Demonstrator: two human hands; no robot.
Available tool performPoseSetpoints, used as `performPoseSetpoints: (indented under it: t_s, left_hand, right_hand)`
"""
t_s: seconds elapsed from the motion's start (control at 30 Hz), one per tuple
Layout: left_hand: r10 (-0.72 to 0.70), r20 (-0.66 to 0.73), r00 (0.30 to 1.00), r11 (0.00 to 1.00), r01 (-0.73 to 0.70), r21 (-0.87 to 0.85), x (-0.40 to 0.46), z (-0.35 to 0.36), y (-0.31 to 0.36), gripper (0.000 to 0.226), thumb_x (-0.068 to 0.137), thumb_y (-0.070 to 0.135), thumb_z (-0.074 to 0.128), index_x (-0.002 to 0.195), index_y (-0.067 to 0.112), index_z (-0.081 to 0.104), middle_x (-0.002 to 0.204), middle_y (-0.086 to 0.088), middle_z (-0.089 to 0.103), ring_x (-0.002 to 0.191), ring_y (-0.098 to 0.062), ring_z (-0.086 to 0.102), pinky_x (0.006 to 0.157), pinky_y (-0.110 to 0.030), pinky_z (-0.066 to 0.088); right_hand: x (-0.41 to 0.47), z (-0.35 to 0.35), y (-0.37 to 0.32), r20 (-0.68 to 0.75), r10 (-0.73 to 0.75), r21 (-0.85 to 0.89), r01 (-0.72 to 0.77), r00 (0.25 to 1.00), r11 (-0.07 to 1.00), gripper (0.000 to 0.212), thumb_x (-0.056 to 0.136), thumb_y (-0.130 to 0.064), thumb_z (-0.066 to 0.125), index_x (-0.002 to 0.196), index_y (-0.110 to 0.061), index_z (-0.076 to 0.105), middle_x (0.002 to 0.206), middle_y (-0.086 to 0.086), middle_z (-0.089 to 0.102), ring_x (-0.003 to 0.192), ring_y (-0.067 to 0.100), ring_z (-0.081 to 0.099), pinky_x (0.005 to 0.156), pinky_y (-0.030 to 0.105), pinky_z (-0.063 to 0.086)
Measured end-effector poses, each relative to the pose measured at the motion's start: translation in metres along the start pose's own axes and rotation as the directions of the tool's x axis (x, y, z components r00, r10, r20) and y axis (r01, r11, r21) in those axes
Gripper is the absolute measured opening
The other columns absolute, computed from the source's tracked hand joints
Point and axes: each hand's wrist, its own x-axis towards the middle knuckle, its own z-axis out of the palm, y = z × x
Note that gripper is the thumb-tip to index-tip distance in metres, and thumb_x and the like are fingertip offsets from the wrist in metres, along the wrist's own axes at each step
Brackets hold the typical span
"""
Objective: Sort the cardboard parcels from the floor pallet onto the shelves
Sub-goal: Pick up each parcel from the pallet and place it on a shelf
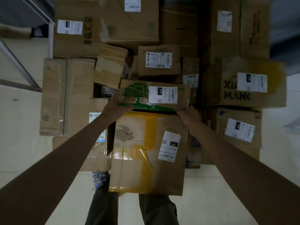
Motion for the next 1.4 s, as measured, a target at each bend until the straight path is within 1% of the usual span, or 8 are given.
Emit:
performPoseSetpoints:
  t_s: [0.13, 0.23, 0.37, 0.47, 0.53, 0.7, 0.8, 1.4]
  left_hand:
    - [0.046, -0.014, 0.999, 0.996, -0.045, 0.077, -0.056, -0.023, 0.029, 0.065, 0.089, 0.026, 0.077, 0.144, 0.025, 0.043, 0.106, 0.027, 0.053, 0.095, 0.009, 0.055, 0.071, -0.006, 0.040]
    - [0.090, 0.019, 0.996, 0.978, -0.092, 0.186, -0.104, -0.052, 0.055, 0.061, 0.089, 0.033, 0.075, 0.142, 0.023, 0.046, 0.120, 0.014, 0.055, 0.116, -0.013, 0.054, 0.076, -0.021, 0.039]
    - [0.157, 0.077, 0.985, 0.941, -0.173, 0.291, -0.167, -0.112, 0.094, 0.081, 0.088, 0.037, 0.076, 0.155, 0.020, 0.033, 0.146, 0.003, 0.046, 0.130, -0.012, 0.043, 0.095, -0.017, 0.037]
    - [0.269, 0.100, 0.958, 0.912, -0.287, 0.295, -0.216, -0.162, 0.124, 0.076, 0.087, 0.027, 0.078, 0.152, 0.021, 0.038, 0.129, 0.010, 0.047, 0.099, 0.012, 0.047, 0.077, 0.000, 0.041]
    - [0.352, 0.112, 0.929, 0.867, -0.369, 0.334, -0.250, -0.198, 0.144, 0.065, 0.087, 0.020, 0.078, 0.143, 0.024, 0.046, 0.134, 0.007, 0.049, 0.101, 0.018, 0.052, 0.094, -0.020, 0.050]
    - [0.479, 0.077, 0.874, 0.753, -0.455, 0.476, -0.332, -0.283, 0.187, 0.078, 0.086, 0.029, 0.079, 0.152, 0.015, 0.040, 0.154, -0.007, 0.042, 0.140, -0.023, 0.044, 0.116, -0.037, 0.036]
    - [0.583, 0.059, 0.810, 0.646, -0.507, 0.570, -0.378, -0.333, 0.208, 0.078, 0.084, 0.032, 0.080, 0.151, 0.018, 0.042, 0.151, -0.007, 0.045, 0.139, -0.026, 0.043, 0.114, -0.039, 0.037]
    - [0.617, -0.437, 0.655, 0.694, -0.190, 0.695, -0.632, -0.504, 0.157, 0.071, 0.087, 0.042, 0.073, 0.149, 0.033, 0.040, 0.147, 0.002, 0.046, 0.124, -0.021, 0.054, 0.098, -0.041, 0.049]
  right_hand:
    - [-0.068, 0.002, -0.031, -0.029, -0.166, -0.085, 0.163, 0.986, 0.983, 0.023, 0.097, -0.015, 0.055, 0.115, -0.030, 0.056, 0.104, -0.002, 0.066, 0.073, 0.004, 0.053, 0.063, 0.027, 0.050]
    - [-0.127, -0.001, -0.064, 0.016, -0.260, -0.039, 0.260, 0.965, 0.965, 0.044, 0.097, -0.013, 0.058, 0.139, -0.026, 0.052, 0.123, 0.003, 0.067, 0.082, 0.008, 0.064, 0.056, 0.017, 0.055]
    - [-0.220, -0.013, -0.119, 0.025, -0.331, 0.009, 0.331, 0.943, 0.944, 0.068, 0.097, -0.021, 0.066, 0.155, -0.018, 0.033, 0.155, 0.005, 0.039, 0.134, 0.024, 0.048, 0.100, 0.028, 0.048]
    - [-0.287, -0.020, -0.161, -0.001, -0.450, -0.047, 0.449, 0.893, 0.892, 0.063, 0.096, -0.019, 0.067, 0.152, -0.016, 0.039, 0.150, 0.007, 0.045, 0.131, 0.026, 0.051, 0.096, 0.026, 0.043]
    - [-0.333, -0.021, -0.187, -0.004, -0.503, -0.040, 0.502, 0.864, 0.864, 0.061, 0.095, -0.017, 0.067, 0.150, -0.014, 0.040, 0.146, 0.010, 0.048, 0.124, 0.027, 0.055, 0.096, 0.030, 0.048]
    - [-0.448, -0.013, -0.243, -0.030, -0.680, -0.102, 0.675, 0.732, 0.731, 0.059, 0.092, -0.011, 0.070, 0.145, -0.013, 0.046, 0.120, -0.007, 0.051, 0.119, 0.018, 0.053, 0.079, 0.009, 0.043]
    - [-0.507, -0.011, -0.281, -0.012, -0.754, -0.166, 0.743, 0.656, 0.649, 0.056, 0.090, -0.013, 0.071, 0.142, -0.010, 0.049, 0.129, 0.005, 0.057, 0.125, 0.028, 0.054, 0.097, 0.030, 0.047]
    - [-0.734, 0.067, -0.402, 0.323, -0.940, -0.205, 0.978, 0.114, 0.048, 0.049, 0.084, -0.019, 0.076, 0.128, -0.029, 0.055, 0.112, -0.001, 0.058, 0.085, 0.018, 0.059, 0.072, 0.031, 0.049]
